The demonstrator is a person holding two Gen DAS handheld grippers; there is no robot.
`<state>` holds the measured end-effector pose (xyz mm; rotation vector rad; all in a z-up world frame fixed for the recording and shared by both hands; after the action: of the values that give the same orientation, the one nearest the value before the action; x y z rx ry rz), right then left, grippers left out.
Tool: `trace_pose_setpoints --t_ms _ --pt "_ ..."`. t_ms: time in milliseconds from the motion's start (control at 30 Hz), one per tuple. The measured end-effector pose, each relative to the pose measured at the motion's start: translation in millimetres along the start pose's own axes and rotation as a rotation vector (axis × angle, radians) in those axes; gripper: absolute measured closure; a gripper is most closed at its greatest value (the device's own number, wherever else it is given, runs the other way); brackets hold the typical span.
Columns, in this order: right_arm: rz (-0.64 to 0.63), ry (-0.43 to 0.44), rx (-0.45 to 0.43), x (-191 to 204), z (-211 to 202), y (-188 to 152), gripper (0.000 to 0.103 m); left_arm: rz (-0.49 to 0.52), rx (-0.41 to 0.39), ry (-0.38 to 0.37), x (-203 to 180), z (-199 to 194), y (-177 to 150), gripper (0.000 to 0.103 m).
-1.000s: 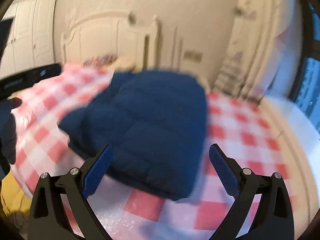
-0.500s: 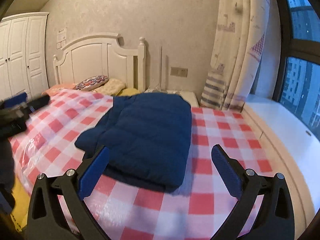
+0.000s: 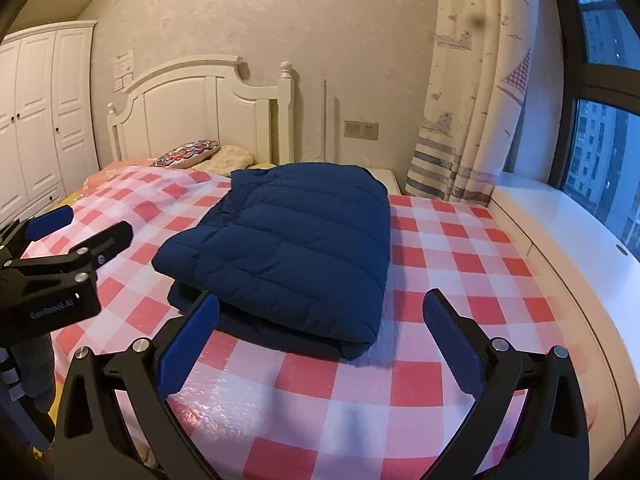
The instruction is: Fold large clothes
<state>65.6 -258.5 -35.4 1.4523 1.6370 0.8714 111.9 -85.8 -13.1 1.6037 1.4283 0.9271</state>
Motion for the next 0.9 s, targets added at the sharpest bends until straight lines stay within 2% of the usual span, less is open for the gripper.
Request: trace_pose_setpoints --t_ms 900 --pt "-0.01 0.016 0.002 3.5 1.6 -0.2 0.005 -0.001 0.01 0.002 1.8 -0.2 -9.7 0.002"
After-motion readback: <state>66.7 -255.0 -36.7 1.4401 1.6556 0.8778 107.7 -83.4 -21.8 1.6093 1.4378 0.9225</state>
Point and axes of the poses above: each gripper's, at about its wrist camera, not at the fingertips, and z roughly the way its jaws point, x to its left, y to its top, the point moved 2 cm from there along z, roughly the way its jaws point, and after that the axes turned 5 degrees about -z, right-handed, at the moved point
